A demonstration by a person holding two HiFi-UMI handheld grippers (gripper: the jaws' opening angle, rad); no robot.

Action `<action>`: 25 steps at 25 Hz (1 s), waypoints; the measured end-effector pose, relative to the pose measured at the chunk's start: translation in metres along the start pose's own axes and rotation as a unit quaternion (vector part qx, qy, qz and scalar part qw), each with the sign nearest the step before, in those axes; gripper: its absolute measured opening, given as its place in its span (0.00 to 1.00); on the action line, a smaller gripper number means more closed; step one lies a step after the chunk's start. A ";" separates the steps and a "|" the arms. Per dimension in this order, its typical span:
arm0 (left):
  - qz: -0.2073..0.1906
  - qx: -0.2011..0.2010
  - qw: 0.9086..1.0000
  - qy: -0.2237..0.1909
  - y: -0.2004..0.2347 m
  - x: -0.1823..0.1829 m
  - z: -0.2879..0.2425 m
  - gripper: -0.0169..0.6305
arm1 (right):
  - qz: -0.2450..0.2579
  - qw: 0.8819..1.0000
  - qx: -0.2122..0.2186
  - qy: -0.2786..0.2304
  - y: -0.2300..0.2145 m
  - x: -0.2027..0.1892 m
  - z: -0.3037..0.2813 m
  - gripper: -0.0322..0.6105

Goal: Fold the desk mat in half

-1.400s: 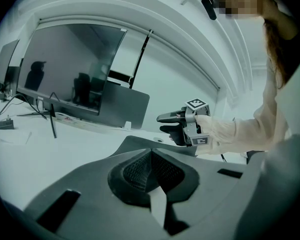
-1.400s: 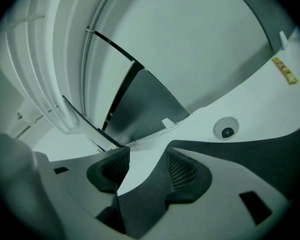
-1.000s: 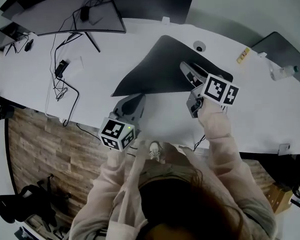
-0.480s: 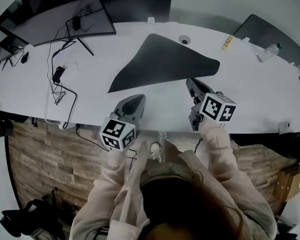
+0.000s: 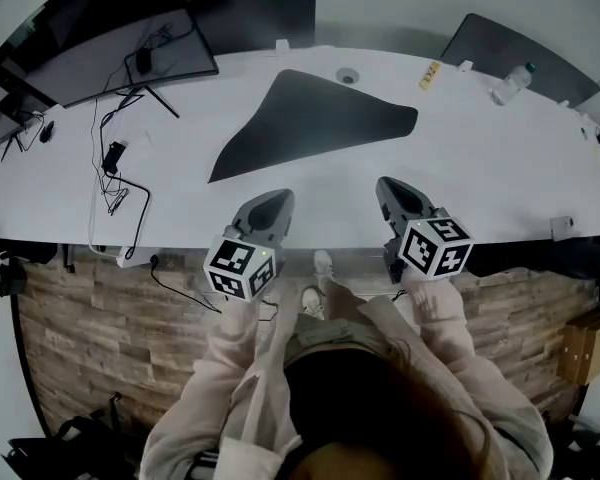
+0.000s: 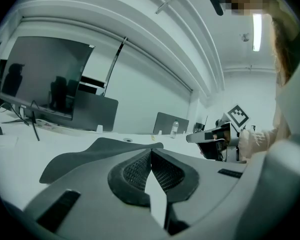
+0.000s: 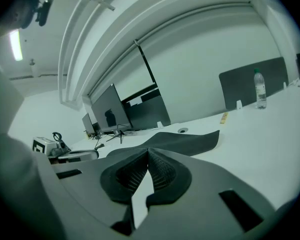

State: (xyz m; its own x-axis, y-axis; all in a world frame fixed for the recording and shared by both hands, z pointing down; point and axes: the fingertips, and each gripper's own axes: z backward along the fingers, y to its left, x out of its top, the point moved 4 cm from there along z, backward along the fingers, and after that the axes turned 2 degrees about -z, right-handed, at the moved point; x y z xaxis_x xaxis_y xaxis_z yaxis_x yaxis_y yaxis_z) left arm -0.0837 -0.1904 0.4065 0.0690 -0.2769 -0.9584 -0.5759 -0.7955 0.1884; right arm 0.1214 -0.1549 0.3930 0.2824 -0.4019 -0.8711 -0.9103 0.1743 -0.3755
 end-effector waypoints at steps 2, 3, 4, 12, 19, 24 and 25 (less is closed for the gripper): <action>0.003 0.004 1.000 -0.002 -0.004 0.000 0.004 0.07 | 0.025 1.000 -0.011 -0.014 0.004 0.000 0.015 0.07; 0.005 0.006 1.000 -0.004 -0.005 -0.001 0.006 0.07 | 0.035 0.999 -0.018 -0.021 0.005 0.000 0.022 0.07; 0.007 0.007 1.000 -0.005 -0.007 -0.001 0.007 0.07 | 0.044 0.998 -0.024 -0.027 0.006 0.000 0.028 0.07; 0.015 0.008 1.000 -0.002 -0.023 -0.008 0.007 0.07 | 0.043 0.997 -0.048 -0.041 0.002 -0.011 0.049 0.07; 0.012 0.009 1.000 0.001 -0.025 -0.008 0.002 0.07 | 0.046 0.997 -0.049 -0.039 -0.001 -0.013 0.049 0.07; 0.013 0.011 1.000 0.001 -0.025 -0.007 -0.001 0.07 | 0.050 0.997 -0.040 -0.038 -0.002 -0.010 0.045 0.07; 0.013 0.012 1.000 0.001 -0.023 -0.007 -0.002 0.07 | 0.049 0.997 -0.039 -0.036 -0.002 -0.010 0.044 0.07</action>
State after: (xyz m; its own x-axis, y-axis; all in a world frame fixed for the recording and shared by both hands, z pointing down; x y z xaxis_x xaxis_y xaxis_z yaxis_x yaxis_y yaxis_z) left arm -0.0690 -0.1711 0.4088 0.0556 -0.2991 -0.9526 -0.5967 -0.7749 0.2085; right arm 0.1334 -0.1119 0.3884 0.2087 -0.3195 -0.9243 -0.9548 0.1379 -0.2632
